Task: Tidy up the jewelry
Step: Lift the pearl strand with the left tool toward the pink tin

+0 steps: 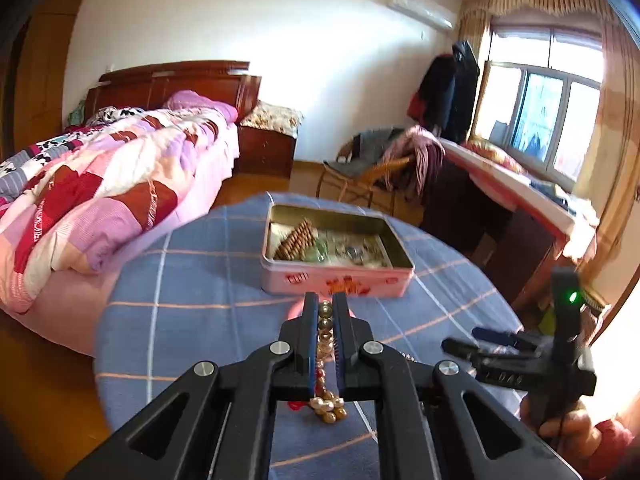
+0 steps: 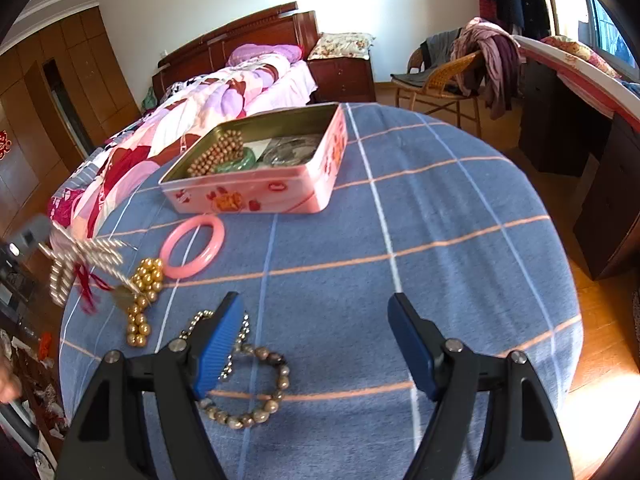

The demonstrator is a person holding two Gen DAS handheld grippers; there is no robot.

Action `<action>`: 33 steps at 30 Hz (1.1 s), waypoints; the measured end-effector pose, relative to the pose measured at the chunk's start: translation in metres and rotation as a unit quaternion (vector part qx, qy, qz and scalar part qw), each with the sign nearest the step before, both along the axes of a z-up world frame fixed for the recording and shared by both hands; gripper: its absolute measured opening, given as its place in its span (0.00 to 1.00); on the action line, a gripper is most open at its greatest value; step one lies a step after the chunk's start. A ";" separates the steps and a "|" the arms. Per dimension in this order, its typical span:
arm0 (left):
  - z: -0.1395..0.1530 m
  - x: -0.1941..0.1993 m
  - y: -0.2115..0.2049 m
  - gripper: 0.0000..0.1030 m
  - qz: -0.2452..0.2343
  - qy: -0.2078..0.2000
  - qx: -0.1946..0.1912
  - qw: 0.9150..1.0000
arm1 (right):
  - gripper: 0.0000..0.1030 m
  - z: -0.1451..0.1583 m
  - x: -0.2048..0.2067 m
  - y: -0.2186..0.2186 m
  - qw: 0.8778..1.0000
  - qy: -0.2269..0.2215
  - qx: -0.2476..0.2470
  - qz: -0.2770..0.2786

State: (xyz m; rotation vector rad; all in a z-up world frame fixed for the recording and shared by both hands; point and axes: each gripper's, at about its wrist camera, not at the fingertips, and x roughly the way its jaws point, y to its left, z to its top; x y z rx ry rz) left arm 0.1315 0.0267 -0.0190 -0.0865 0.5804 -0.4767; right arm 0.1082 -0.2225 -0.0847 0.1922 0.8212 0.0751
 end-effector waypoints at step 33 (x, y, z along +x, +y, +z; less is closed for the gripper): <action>-0.062 0.021 0.065 0.05 0.062 0.106 -0.052 0.991 | 0.44 -0.014 0.008 0.116 0.982 0.035 0.014 0.187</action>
